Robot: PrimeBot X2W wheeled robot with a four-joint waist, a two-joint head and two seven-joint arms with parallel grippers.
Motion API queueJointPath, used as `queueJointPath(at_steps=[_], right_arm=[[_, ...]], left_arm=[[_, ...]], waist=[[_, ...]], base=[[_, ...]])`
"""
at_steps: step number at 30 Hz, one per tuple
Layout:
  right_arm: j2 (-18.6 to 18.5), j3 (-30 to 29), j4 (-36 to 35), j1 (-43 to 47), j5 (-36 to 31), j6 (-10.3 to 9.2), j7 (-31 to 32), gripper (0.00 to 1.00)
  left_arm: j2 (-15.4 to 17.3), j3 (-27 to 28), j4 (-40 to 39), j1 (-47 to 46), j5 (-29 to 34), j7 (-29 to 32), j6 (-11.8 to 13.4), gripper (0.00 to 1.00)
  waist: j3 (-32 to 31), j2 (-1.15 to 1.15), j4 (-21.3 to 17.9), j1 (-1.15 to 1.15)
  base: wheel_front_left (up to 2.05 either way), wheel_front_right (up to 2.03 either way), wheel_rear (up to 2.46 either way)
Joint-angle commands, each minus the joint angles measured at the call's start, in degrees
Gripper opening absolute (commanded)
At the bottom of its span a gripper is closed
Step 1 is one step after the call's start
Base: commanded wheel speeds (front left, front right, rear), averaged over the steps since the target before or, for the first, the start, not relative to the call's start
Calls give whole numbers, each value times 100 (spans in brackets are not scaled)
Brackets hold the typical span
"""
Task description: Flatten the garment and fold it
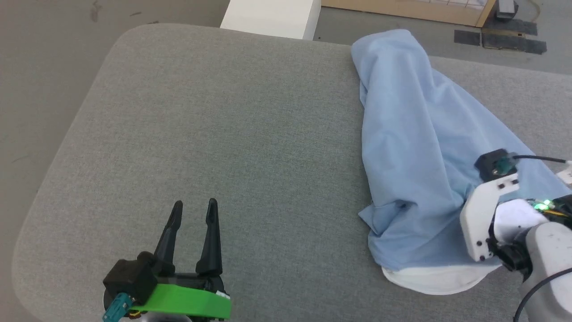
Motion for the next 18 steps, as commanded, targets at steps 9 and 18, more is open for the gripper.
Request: queueJointPath(at_steps=[9,18], right_arm=[[-147,-1661,-661,286,169,-11,-402,0],[143,-2899,-981,1867,8,-11,-342,23]], left_arm=[[-29,8,33,23,-30,-20,-20,100],[-29,-6,130,20,-15,-20,-80,100]], waist=[[-184,0,-351,0],[-109,0,-396,0]], base=[[0,0,0],[0,0,0]])
